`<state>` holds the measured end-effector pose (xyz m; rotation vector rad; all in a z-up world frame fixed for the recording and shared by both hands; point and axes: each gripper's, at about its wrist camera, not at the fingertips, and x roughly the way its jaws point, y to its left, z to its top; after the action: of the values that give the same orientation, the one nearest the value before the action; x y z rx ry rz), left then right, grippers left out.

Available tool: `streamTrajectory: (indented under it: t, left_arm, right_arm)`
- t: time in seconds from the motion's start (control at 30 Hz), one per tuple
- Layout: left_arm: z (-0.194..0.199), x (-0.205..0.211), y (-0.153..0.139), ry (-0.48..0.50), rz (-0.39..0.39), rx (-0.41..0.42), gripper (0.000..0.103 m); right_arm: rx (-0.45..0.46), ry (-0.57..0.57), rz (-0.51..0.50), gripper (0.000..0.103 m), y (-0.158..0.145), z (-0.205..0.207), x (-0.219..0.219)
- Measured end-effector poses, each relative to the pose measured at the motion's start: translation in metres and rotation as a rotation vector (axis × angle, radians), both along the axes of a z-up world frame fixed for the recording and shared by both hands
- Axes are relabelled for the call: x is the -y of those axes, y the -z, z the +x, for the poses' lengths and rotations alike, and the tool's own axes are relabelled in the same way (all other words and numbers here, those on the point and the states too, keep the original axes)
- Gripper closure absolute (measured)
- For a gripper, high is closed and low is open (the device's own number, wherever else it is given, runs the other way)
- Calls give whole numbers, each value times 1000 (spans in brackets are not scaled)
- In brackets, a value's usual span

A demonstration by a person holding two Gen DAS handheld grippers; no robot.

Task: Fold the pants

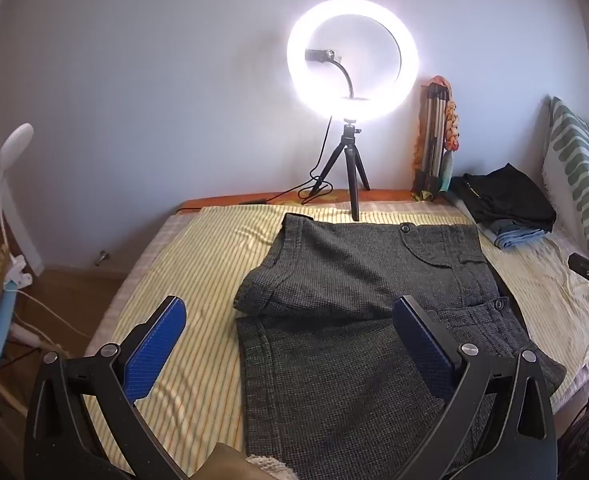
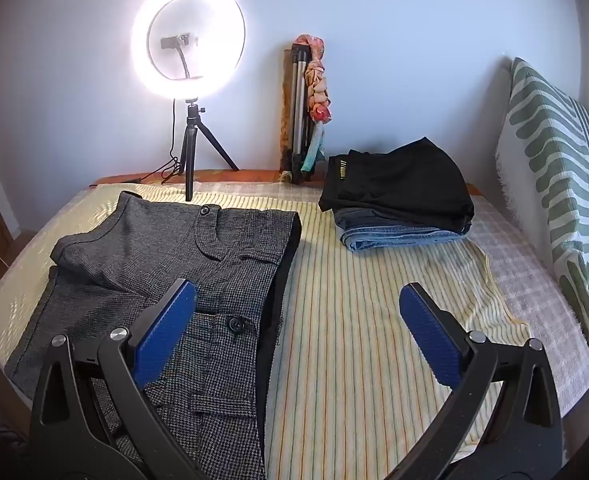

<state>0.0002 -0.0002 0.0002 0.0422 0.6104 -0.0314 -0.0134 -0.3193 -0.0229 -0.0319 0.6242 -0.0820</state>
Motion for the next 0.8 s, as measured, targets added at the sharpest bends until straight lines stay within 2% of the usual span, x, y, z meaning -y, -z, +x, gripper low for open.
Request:
streamTrajectory:
  t: [0.1,0.33,0.47,0.8]
  left_arm:
    - [0,2,-3,16,21,10,0]
    - [-19,-2,-10,11,41,53,0]
    - [-39,9,-14,13,38,60,0]
    - [-67,17,-24,36,35,77,0]
  right_arm:
    - [8,8,-10,0,-2,0,-1]
    - [20,10,46,0,-17,-26,12]
    - [43,20,13,0,-30,-41,5]
    - [79,4,6,0,-54,-68,-3]
